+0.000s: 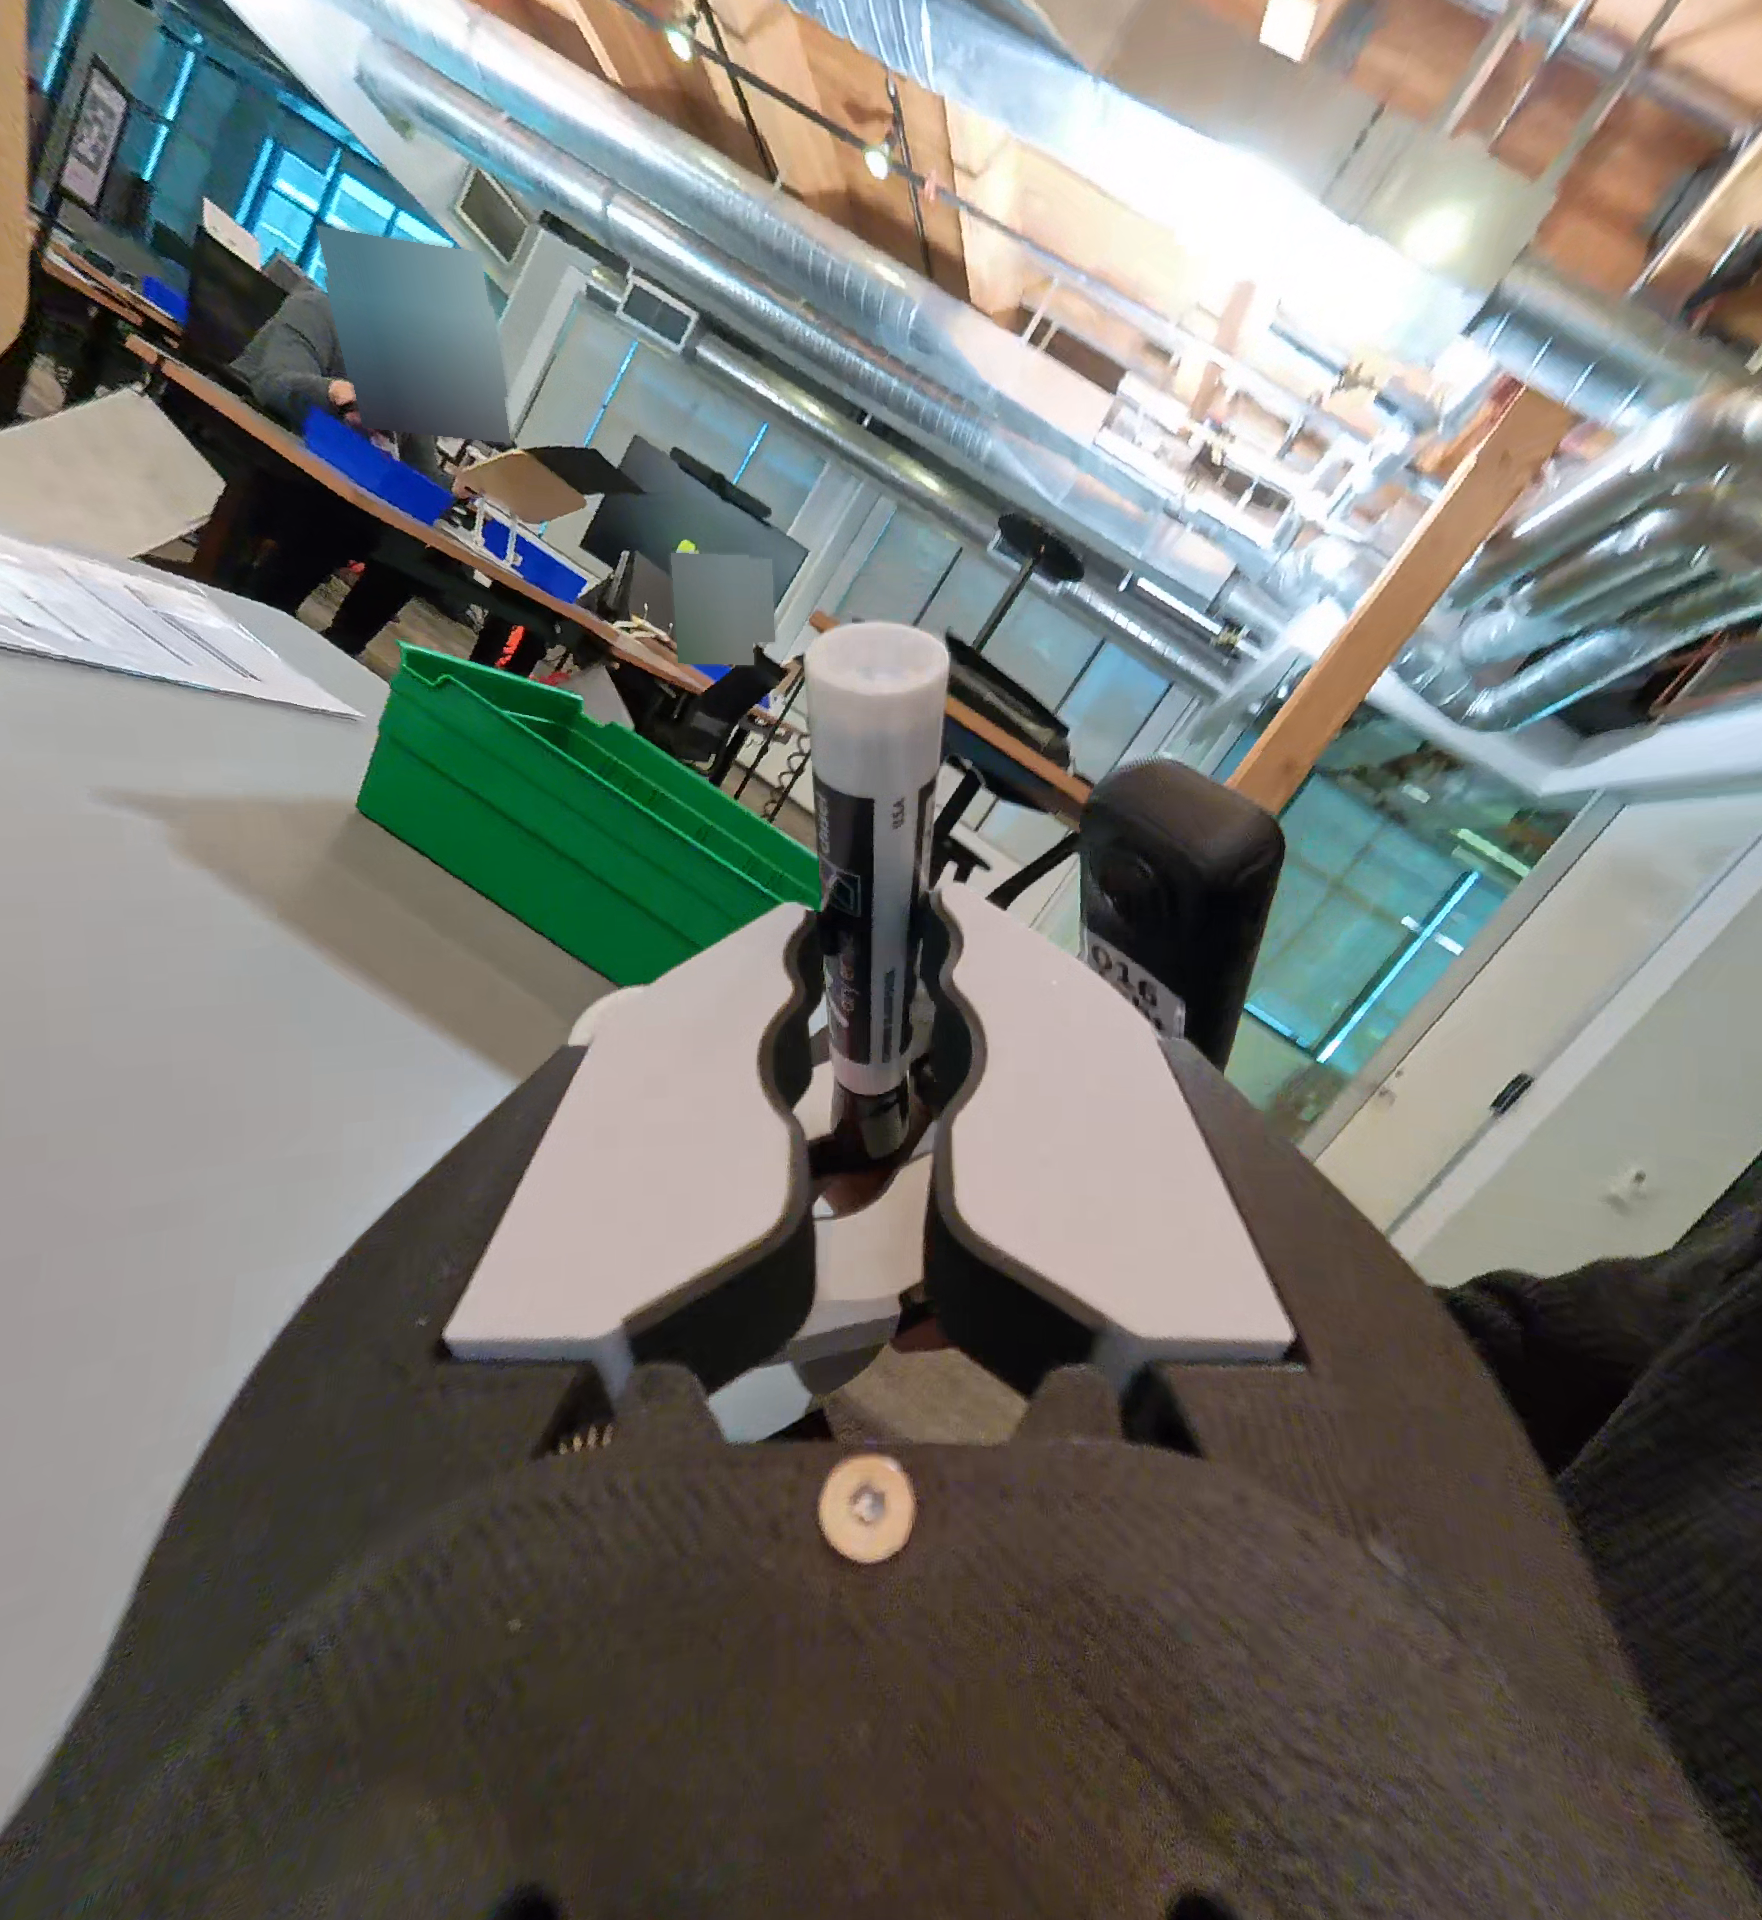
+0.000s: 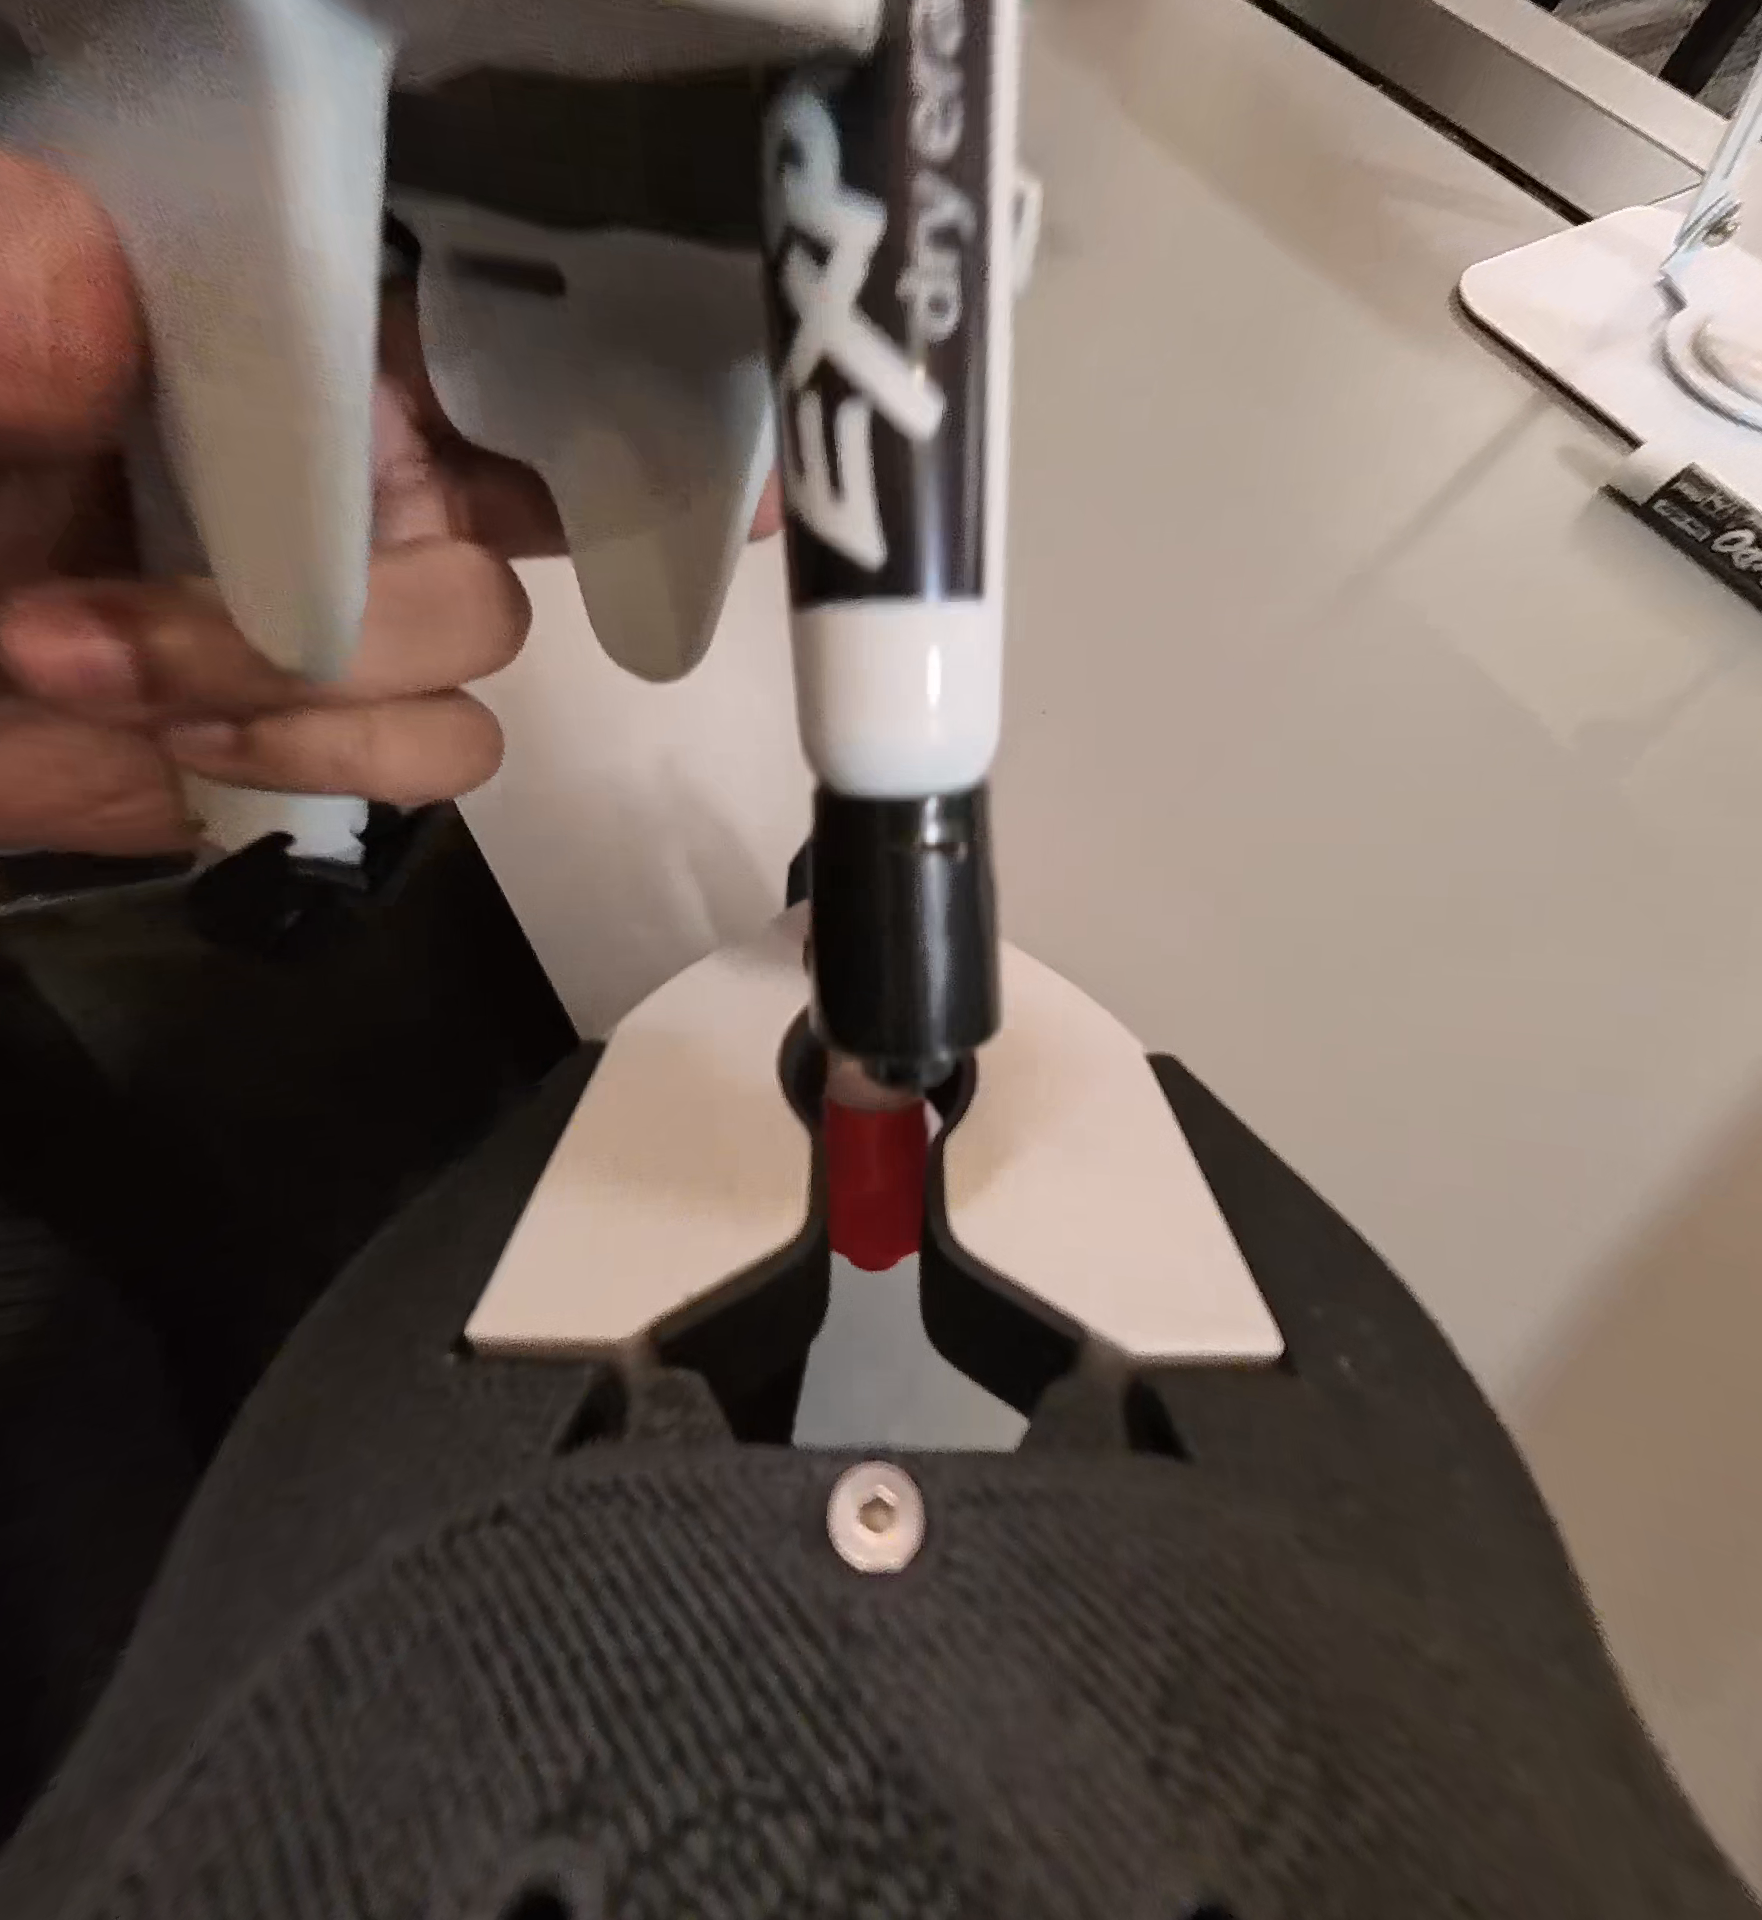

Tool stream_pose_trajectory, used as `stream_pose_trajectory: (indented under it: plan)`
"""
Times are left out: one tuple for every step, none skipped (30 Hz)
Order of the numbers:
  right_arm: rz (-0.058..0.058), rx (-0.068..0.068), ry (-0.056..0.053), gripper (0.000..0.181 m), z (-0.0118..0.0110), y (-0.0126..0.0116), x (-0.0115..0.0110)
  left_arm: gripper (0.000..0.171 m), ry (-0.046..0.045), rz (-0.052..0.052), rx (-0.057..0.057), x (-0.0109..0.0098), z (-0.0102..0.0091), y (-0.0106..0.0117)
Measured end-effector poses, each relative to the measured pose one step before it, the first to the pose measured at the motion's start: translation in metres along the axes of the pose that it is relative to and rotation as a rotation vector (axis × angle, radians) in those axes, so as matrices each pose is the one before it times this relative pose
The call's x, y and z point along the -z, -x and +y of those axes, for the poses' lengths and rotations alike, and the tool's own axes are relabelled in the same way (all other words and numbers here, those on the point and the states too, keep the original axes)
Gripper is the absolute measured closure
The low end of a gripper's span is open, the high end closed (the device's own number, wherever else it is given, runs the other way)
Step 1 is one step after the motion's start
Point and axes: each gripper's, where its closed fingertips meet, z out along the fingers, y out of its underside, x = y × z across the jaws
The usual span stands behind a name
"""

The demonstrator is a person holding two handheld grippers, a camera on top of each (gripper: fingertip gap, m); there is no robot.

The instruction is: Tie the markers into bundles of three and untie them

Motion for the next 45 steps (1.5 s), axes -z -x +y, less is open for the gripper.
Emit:
stream_pose_trajectory:
  plan:
    - [-0.0164,-0.0215,-0.0112,0.166,-0.00132,0.00034,0.00021,0.153,0.01283,-0.0093,-0.0174,-0.0003,0.00164,0.0005]
    - [-0.0153,-0.0235,-0.012,0.166,-0.00105,0.00017,0.00035,0.153,0.00665,-0.0114,-0.0141,-0.0001,0.00103,0.00099]
    - [-0.0123,-0.0212,-0.0086,0.167,-0.00078,-0.00007,0.0007,0.153,0.00361,-0.0121,-0.0113,-0.00003,0.0009,0.00126]
    - [-0.0072,-0.0152,-0.0074,0.167,-0.00066,-0.00051,0.00082,0.153,0.00596,-0.0058,-0.0089,-0.00018,0.00124,0.00053]
    - [-0.0021,-0.0092,-0.0066,0.167,-0.00066,-0.0008,0.00113,0.153,0.00569,-0.0028,-0.0069,-0.00051,0.00133,0.00031]
    - [0.0,-0.0048,-0.0031,0.167,-0.00024,-0.00069,0.00091,0.153,0.00564,-0.0018,-0.0067,-0.00069,0.00162,-0.00007]
    - [0.0009,0.0006,0.0012,0.167,0.00039,-0.00059,0.00071,0.153,-0.00382,-0.0006,-0.0057,-0.00054,0.00032,-0.00037]
    - [0.003,0.0066,0.0036,0.167,0.00071,-0.00046,0.00045,0.153,-0.0005,0.0008,-0.0006,-0.00063,0.00087,-0.00036]
    - [0.0059,0.0089,0.0064,0.167,0.00118,-0.00069,0.00023,0.153,0.00231,-0.0012,0.0009,-0.00073,0.00109,0.00016]
    - [0.0076,0.01,0.0077,0.167,0.00124,-0.00078,-0.00004,0.153,0.00184,-0.0011,-0.0006,-0.0005,0.00085,0.00043]
    - [0.0067,0.0092,0.0068,0.167,0.00115,-0.00063,-0.00023,0.153,0.00228,-0.0012,0.0011,-0.00039,0.00075,0.00056]
    - [0.0049,0.0063,0.0061,0.167,0.00092,-0.00046,-0.00048,0.153,-0.00196,-0.0024,0.0022,-0.00025,0.00043,0.00066]
    - [0.0026,0.0029,0.0044,0.167,0.00072,-0.00011,-0.00055,0.153,-0.00331,0.0009,0.0068,-0.0003,0.00034,0.00032]
    - [0.0018,0.0016,0.003,0.167,0.00047,0.00015,-0.00039,0.153,-0.00536,0.0044,0.0136,-0.00034,0.00018,-0.00005]
    - [0.0017,0.0013,0.0011,0.167,0.0002,0.00021,-0.00038,0.153,-0.00976,0.0097,0.0259,-0.00087,0.00012,-0.00086]
    - [-0.0001,0.0014,0.0011,0.167,-0.00007,0.00043,-0.00022,0.153,-0.01603,0.0093,0.0308,-0.00081,-0.00004,-0.0011]
    - [0.0012,0.0031,0.0024,0.167,0.00033,0.00024,-0.00032,0.153,-0.01573,-0.0008,0.0235,-0.00091,0.00028,0.00005]
    - [0.0056,0.0056,0.0064,0.167,0.00127,-0.0005,-0.0003,0.153,-0.00231,-0.012,0.002,-0.00031,0.00115,0.00163]
    - [0.0059,0.0062,0.0073,0.167,0.00156,-0.00082,-0.00051,0.153,0.00481,-0.0126,-0.0169,0.00018,0.00095,0.00144]
    - [-0.0006,0.0021,0.0035,0.167,0.00082,-0.00017,-0.00046,0.153,0.00943,-0.0038,-0.0246,0.00005,0.00067,0.00028]
    - [-0.0054,-0.0048,-0.002,0.167,-0.00008,0.00026,-0.0001,0.153,0.01352,0.0029,-0.0217,0.0,0.00014,-0.00042]
    - [-0.0062,-0.0103,-0.0059,0.167,-0.0008,0.00038,0.00002,0.153,0.01197,-0.0039,-0.0236,0.00007,0.00007,0.00046]
    - [-0.0073,-0.013,-0.0077,0.167,-0.00131,0.00048,0.00041,0.153,0.00434,-0.0025,-0.0316,0.00024,-0.00033,-0.00027]
    - [-0.0073,-0.011,-0.0067,0.167,-0.00104,0.00034,0.00038,0.153,0.00512,-0.0045,-0.0263,0.00023,-0.00009,-0.00031]
    - [-0.0045,-0.0094,-0.0055,0.167,-0.00063,-0.00022,0.00033,0.153,0.00547,0.0005,-0.013,-0.00027,0.00034,-0.00074]
    - [-0.0033,-0.0081,-0.0024,0.167,-0.00006,-0.0004,0.00028,0.153,0.00556,0.0006,-0.0025,-0.00056,0.00059,-0.00054]
    - [-0.0007,-0.0052,0.0003,0.167,0.00046,-0.00088,0.00021,0.153,0.00606,0.0013,0.0025,-0.00049,0.00098,-0.00031]
    - [0.0042,-0.0022,0.0033,0.167,0.00099,-0.00146,0.00025,0.153,0.0094,-0.001,0.0045,-0.00023,0.00138,0.00054]
    - [0.0074,0.0011,0.004,0.167,0.00095,-0.00182,0.00027,0.153,0.00801,-0.0006,0.0047,0.00015,0.00091,0.001]
    - [0.0068,0.0036,0.0021,0.167,0.00037,-0.0015,0.00033,0.153,0.00891,0.0061,0.0055,0.00044,0.0006,0.00012]
    - [0.0074,0.0047,0.0,0.167,-0.00008,-0.00131,0.00043,0.153,0.00816,0.0101,-0.0016,0.00037,0.00024,-0.00089]
    - [0.0065,0.0057,-0.0016,0.167,-0.0004,-0.00082,0.0005,0.152,0.01039,0.0017,-0.0065,0.00034,0.00044,-0.00029]
    - [0.0059,0.008,0.0012,0.167,0.00014,-0.00058,0.00023,0.152,0.01313,-0.0031,-0.0072,0.00002,0.00058,0.0001]
    - [0.0079,0.0107,0.0052,0.167,0.00096,-0.00075,-0.00027,0.152,0.01731,-0.002,-0.0094,-0.00023,0.00115,0.0]
    - [0.0086,0.013,0.0109,0.167,0.00199,-0.00096,-0.00082,0.152,0.01952,-0.0036,-0.0143,-0.00045,0.00158,0.00034]
    - [0.0091,0.0152,0.0134,0.167,0.00235,-0.00081,-0.00104,0.152,0.01775,-0.0061,-0.0166,-0.00023,0.00148,0.00058]
    - [0.0116,0.016,0.0118,0.167,0.00209,-0.00103,-0.00095,0.152,0.01267,-0.0047,-0.0132,-0.00026,0.00116,0.00022]
    - [0.0094,0.0137,0.0104,0.167,0.00179,-0.0007,-0.00067,0.152,0.01077,-0.0023,-0.0048,-0.00027,0.00082,-0.00007]
    - [0.0028,0.0088,0.0072,0.167,0.00121,-0.00006,-0.00049,0.152,0.00666,-0.0022,-0.0014,0.00009,0.00038,0.00006]
    - [-0.0008,0.0023,0.0002,0.167,0.00022,0.00015,-0.0002,0.152,0.00515,-0.0021,0.0,0.00012,0.0002,0.00038]
    - [-0.0029,-0.0026,-0.001,0.167,-0.00003,0.00025,-0.00016,0.152,0.00672,-0.0006,0.0032,0.00009,0.0004,0.00047]
    - [-0.0047,-0.0038,-0.0011,0.167,0.00008,0.00031,-0.00004,0.152,0.00156,-0.0001,0.0039,0.00023,0.0001,0.0007]
    - [-0.0032,-0.0044,-0.004,0.167,-0.00039,-0.00001,0.00013,0.152,-0.00303,0.0026,0.0054,0.00012,0.00006,0.00041]
    - [0.0002,-0.0046,-0.0023,0.167,-0.00022,-0.00045,0.00017,0.152,0.00206,0.0034,0.0122,-0.00008,0.00039,0.00059]
    - [0.0,-0.0023,0.001,0.167,0.00038,-0.0006,0.00015,0.152,0.00329,0.0006,0.0118,-0.00014,0.00061,0.00085]
